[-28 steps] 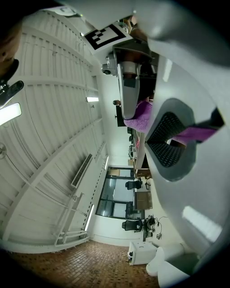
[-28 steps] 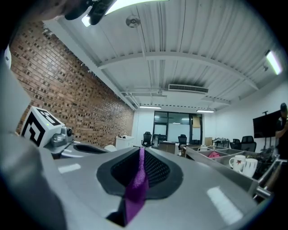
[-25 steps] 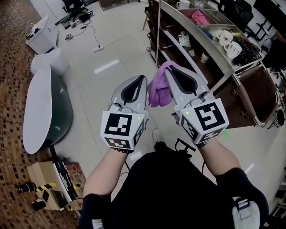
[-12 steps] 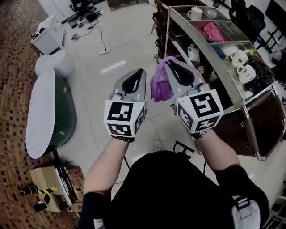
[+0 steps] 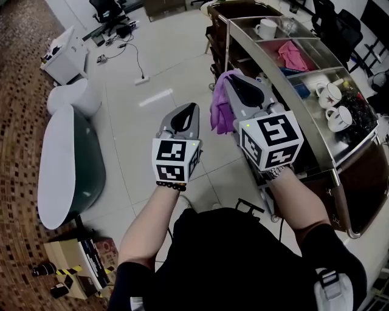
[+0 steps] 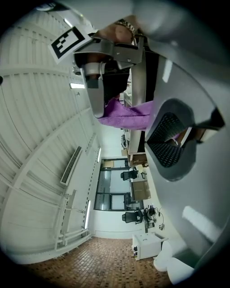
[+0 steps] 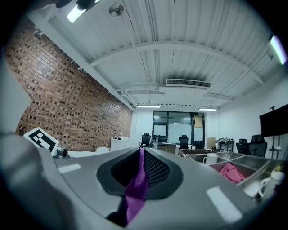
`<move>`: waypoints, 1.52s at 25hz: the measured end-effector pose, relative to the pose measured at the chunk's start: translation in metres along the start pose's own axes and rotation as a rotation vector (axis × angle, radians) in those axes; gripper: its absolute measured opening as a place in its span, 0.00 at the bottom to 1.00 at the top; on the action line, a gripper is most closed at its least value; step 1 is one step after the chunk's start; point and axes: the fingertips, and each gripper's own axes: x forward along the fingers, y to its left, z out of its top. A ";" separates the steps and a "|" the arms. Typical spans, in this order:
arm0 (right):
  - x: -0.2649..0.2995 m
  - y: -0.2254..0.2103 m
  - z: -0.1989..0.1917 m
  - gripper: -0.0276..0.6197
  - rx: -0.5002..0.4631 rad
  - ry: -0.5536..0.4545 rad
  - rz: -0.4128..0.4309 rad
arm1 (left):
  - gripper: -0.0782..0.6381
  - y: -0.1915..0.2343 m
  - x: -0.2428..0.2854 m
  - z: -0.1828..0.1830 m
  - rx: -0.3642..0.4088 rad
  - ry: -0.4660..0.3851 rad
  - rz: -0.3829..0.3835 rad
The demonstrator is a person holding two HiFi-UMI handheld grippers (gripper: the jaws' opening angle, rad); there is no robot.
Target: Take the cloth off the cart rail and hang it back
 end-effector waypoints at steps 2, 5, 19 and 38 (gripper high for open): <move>0.009 -0.003 0.003 0.09 -0.005 -0.001 -0.007 | 0.11 0.008 0.010 -0.008 -0.006 0.011 -0.004; 0.027 -0.007 0.005 0.09 -0.012 -0.002 -0.022 | 0.11 0.024 0.027 -0.015 -0.011 0.020 -0.021; 0.166 0.013 0.018 0.09 -0.026 0.009 -0.156 | 0.11 0.168 0.072 0.008 -0.015 0.003 -0.153; 0.290 0.014 0.006 0.09 -0.033 0.006 -0.259 | 0.11 0.281 0.134 0.019 -0.003 -0.018 -0.297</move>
